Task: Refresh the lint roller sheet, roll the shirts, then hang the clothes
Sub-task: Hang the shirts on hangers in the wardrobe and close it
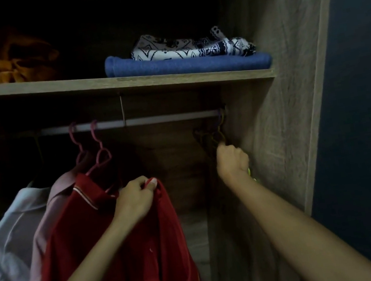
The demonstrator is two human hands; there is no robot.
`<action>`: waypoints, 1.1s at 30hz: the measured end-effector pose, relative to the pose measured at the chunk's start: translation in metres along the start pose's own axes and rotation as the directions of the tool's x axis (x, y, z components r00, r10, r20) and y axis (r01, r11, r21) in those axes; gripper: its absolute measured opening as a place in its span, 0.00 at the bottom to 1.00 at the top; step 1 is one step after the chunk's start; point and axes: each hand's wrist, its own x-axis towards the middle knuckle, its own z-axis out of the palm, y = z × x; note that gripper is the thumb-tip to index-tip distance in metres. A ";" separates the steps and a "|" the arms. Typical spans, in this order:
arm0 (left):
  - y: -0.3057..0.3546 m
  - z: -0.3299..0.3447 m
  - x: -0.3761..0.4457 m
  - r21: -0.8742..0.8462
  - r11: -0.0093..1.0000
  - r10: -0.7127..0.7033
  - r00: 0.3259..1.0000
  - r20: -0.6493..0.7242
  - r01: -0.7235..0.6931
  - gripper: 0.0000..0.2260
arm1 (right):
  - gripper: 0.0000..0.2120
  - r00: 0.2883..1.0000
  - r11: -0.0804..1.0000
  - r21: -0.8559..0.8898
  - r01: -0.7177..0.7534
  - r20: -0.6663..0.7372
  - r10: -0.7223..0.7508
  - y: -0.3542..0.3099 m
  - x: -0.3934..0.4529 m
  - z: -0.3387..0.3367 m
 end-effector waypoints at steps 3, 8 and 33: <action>-0.004 -0.003 0.003 -0.008 1.000 -0.012 1.000 -0.008 0.012 0.15 | 0.13 0.998 0.985 0.173 -0.020 0.062 0.010 -0.002 0.005 -0.002; -0.008 -0.006 0.007 0.011 1.000 -0.022 1.000 -0.020 0.022 0.16 | 0.11 0.955 0.584 0.756 -0.297 0.251 0.161 -0.015 0.019 -0.008; -0.010 -0.024 -0.001 0.018 1.000 -0.010 0.996 -0.084 0.011 0.14 | 0.10 0.624 -0.165 0.629 -0.760 0.634 -0.457 -0.031 -0.033 -0.022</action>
